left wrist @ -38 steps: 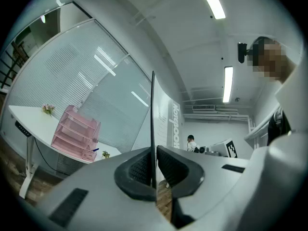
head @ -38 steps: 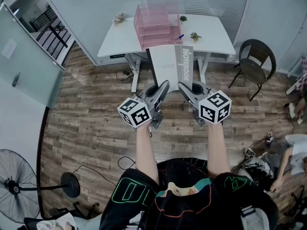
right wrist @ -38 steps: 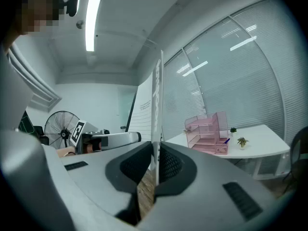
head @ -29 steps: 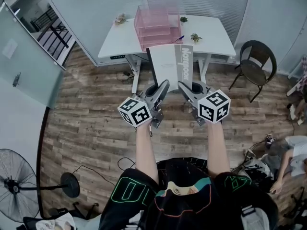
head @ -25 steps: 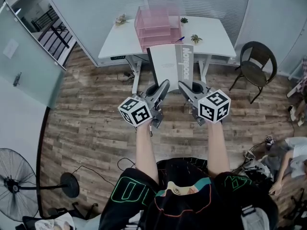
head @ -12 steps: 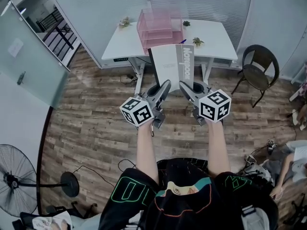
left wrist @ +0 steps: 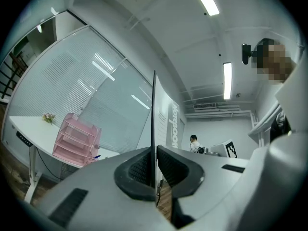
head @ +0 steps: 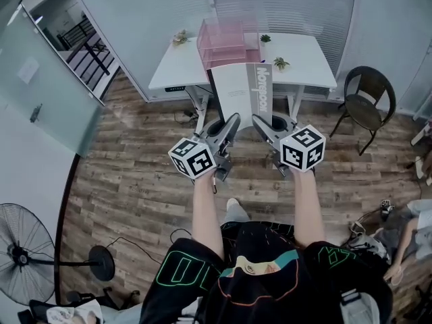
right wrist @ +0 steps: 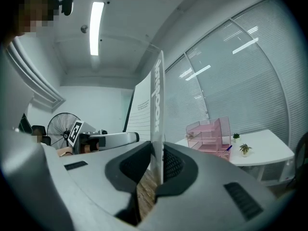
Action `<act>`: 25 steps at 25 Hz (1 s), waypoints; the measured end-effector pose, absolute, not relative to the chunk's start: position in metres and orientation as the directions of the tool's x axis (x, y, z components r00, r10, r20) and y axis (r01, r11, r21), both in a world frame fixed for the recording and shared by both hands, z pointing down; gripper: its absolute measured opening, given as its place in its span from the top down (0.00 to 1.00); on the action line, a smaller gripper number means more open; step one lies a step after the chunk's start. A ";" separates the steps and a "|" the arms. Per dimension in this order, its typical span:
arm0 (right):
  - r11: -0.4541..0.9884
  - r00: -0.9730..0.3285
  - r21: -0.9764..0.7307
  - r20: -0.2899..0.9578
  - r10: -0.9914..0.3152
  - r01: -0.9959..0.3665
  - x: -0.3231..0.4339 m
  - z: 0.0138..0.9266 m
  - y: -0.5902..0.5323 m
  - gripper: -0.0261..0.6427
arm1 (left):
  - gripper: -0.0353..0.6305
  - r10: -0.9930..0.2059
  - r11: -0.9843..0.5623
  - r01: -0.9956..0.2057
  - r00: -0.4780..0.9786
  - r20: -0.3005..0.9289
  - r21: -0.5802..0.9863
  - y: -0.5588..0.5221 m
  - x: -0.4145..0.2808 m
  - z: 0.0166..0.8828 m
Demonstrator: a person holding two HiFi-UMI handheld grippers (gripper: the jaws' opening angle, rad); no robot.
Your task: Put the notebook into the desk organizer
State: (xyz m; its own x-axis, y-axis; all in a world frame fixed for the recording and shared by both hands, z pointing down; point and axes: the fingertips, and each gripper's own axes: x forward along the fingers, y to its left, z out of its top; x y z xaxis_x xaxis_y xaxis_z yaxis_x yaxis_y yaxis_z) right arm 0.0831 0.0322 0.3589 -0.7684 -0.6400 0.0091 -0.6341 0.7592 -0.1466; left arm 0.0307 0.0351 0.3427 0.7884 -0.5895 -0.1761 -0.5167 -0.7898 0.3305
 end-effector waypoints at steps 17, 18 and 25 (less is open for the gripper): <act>0.732 -0.742 -0.145 0.024 -0.670 -0.666 0.071 0.378 -0.059 0.91 | 0.93 -0.561 -0.805 -0.483 0.809 -0.175 0.344 -0.060 0.018 0.363; 0.730 -0.741 -0.147 0.033 -0.670 -0.667 0.067 0.383 -0.069 0.91 | 0.93 -0.564 -0.800 -0.482 0.808 -0.173 0.356 -0.070 0.014 0.368; 0.702 -0.724 -0.192 0.078 -0.685 -0.686 0.040 0.405 -0.141 0.91 | 0.93 -0.580 -0.768 -0.484 0.804 -0.135 0.419 -0.143 -0.013 0.389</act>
